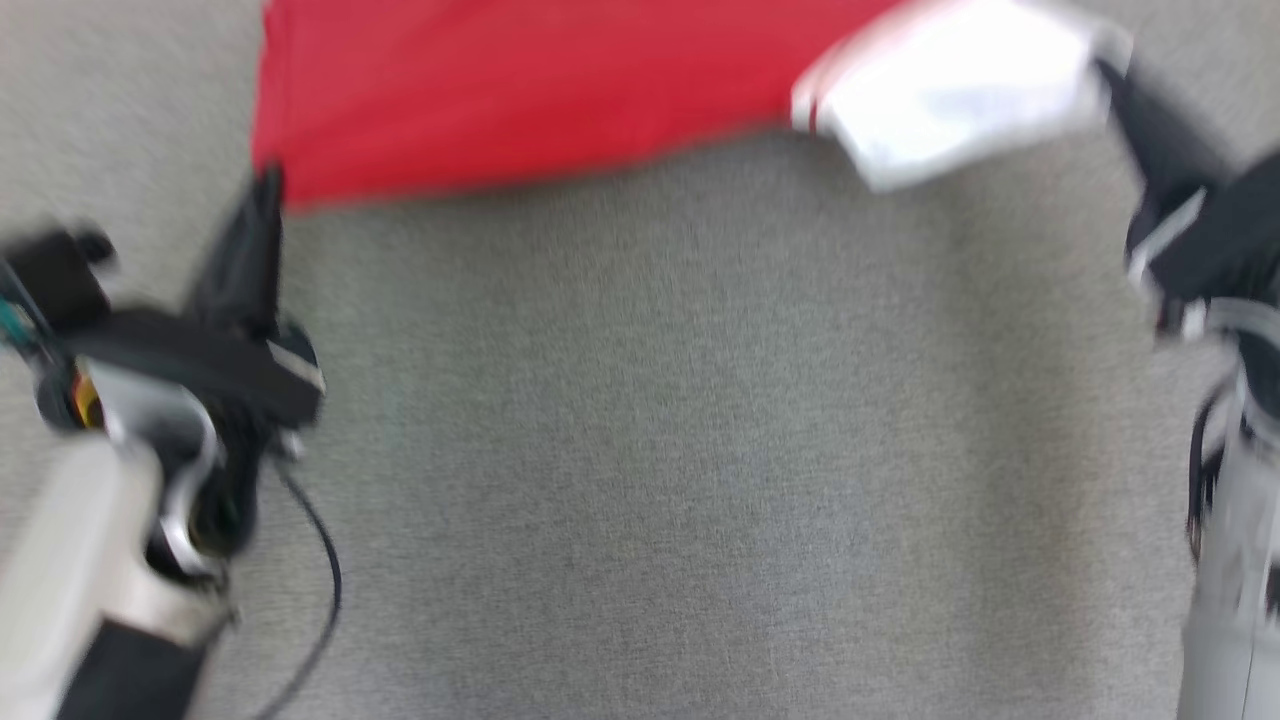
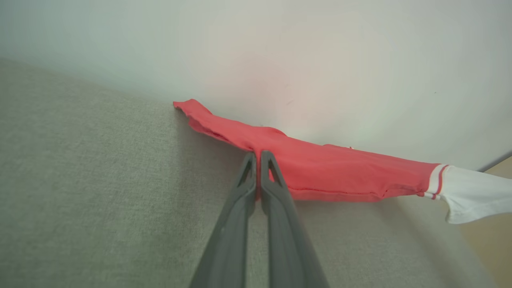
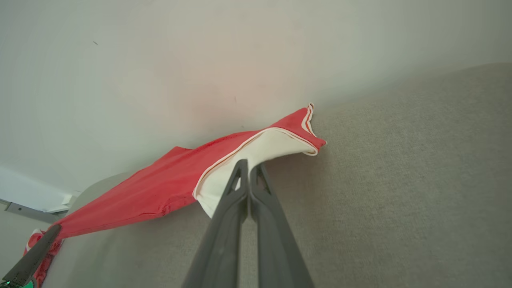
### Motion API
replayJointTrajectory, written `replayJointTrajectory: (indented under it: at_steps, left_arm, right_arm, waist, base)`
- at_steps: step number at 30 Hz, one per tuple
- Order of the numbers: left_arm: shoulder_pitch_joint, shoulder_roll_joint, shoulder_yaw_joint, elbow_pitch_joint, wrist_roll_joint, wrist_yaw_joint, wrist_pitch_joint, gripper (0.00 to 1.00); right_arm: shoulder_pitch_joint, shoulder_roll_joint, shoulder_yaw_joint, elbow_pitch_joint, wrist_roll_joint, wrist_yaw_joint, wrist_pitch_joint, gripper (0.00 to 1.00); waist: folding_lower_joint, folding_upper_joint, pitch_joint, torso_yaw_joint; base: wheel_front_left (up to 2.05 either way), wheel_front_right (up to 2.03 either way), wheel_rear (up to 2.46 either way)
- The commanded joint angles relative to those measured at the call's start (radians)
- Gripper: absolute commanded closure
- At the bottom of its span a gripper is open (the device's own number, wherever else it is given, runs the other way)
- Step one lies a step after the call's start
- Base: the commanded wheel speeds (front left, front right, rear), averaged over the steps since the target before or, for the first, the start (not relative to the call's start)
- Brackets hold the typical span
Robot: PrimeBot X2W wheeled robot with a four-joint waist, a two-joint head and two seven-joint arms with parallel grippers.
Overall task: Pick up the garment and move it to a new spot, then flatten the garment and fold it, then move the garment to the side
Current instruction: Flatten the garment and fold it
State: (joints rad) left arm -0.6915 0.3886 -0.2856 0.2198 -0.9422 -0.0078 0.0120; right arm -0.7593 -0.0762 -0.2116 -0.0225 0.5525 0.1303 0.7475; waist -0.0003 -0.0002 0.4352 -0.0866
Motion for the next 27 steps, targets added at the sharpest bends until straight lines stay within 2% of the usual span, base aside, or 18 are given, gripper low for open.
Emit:
replayJointTrajectory:
  at_steps: [1, 2, 6, 9, 13, 21, 27]
  left_arm:
    - [0.08, 0.002, -0.015, 0.009, 0.013, 0.012, -0.017, 1.0]
    - [0.08, 0.002, -0.015, 0.009, 0.013, 0.012, -0.017, 1.0]
    - [0.194, -0.012, -0.055, 0.013, 0.044, 0.013, -0.052, 1.0]
    - [0.298, -0.034, -0.065, 0.026, 0.047, 0.035, -0.102, 1.0]
    - [0.389, -0.061, -0.077, 0.047, 0.049, 0.05, -0.147, 1.0]
    - [0.516, -0.099, -0.099, 0.09, 0.056, 0.072, -0.203, 1.0]
    - [0.581, -0.096, -0.114, 0.096, 0.07, 0.097, -0.218, 1.0]
  right_arm:
    - [0.102, 0.008, -0.008, -0.065, -0.023, 0.001, 0.064, 1.0]
    - [0.102, 0.008, -0.008, -0.065, -0.023, 0.001, 0.064, 1.0]
    - [0.27, 0.015, -0.021, -0.144, -0.054, 0.001, 0.162, 1.0]
    - [0.415, 0.018, -0.04, -0.176, -0.095, 0.001, 0.229, 1.0]
    - [0.534, 0.019, -0.048, -0.185, -0.12, 0.001, 0.272, 1.0]
    - [0.72, 0.013, -0.04, -0.209, -0.137, 0.001, 0.387, 1.0]
    - [0.827, 0.007, -0.058, -0.249, -0.113, 0.001, 0.46, 1.0]
  waist:
    - [0.0003, 0.0002, -0.143, 0.026]
    - [0.0003, 0.0002, -0.143, 0.026]
    - [0.0003, 0.0002, -0.19, 0.035]
    - [0.0003, 0.0002, -0.224, 0.048]
    - [0.0003, 0.0002, -0.252, 0.056]
    - [0.0003, 0.0002, -0.294, 0.057]
    - [0.0003, 0.0002, -0.311, 0.061]
  base:
    - [0.0, 0.0, 0.0]
    - [0.0, 0.0, 0.0]
    - [0.0, 0.0, 0.0]
    - [0.0, 0.0, 0.0]
    - [0.0, 0.0, 0.0]
    - [0.0, 0.0, 0.0]
    - [0.0, 0.0, 0.0]
